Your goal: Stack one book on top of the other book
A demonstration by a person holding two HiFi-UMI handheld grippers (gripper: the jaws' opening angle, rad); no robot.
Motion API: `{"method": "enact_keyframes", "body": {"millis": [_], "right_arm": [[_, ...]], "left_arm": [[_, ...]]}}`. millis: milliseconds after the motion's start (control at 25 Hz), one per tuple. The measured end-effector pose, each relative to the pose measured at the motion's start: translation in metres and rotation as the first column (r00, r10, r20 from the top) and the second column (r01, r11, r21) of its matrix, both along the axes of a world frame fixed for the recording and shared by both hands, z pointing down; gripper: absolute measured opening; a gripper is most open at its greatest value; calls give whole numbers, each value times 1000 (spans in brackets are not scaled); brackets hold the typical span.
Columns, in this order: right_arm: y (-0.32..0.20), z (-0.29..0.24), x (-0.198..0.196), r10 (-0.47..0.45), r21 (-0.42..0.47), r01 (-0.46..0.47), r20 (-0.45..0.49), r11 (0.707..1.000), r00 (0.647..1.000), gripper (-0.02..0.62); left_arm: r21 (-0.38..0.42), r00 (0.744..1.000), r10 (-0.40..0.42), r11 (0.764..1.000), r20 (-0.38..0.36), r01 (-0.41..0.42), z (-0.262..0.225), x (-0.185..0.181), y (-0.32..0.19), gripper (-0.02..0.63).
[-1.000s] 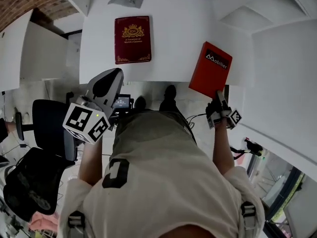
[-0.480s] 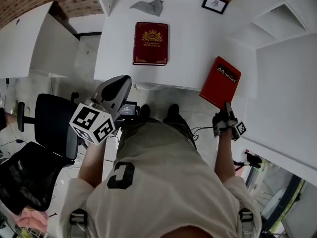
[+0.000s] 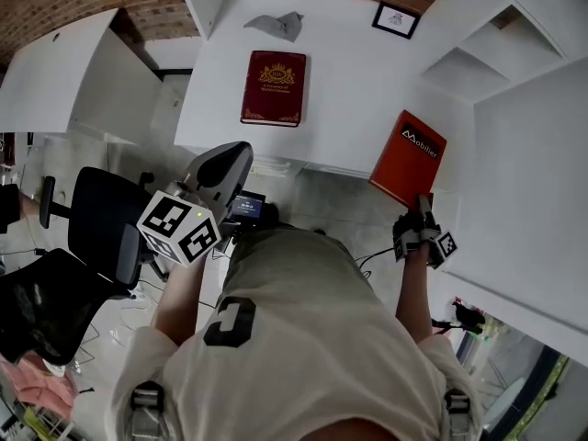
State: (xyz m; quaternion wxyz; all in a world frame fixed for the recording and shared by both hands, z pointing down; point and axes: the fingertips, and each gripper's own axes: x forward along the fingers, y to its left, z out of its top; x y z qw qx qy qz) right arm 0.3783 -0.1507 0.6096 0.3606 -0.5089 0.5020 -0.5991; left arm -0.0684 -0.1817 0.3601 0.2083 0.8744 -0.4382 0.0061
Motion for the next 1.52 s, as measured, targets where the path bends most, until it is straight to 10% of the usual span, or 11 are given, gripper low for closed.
{"method": "enact_keyframes", "body": {"millis": [840,1520], "right_arm": [[-13,-17,40,-85,81,75,131,994,988,164],[-44,-16,24,-208,116,190,168,975,964,164]], "left_arm": [[4,995,-66,998,69,66,-14,91,41,6],[-17,954,-283,958,102,286,-14,65,118,6]]}}
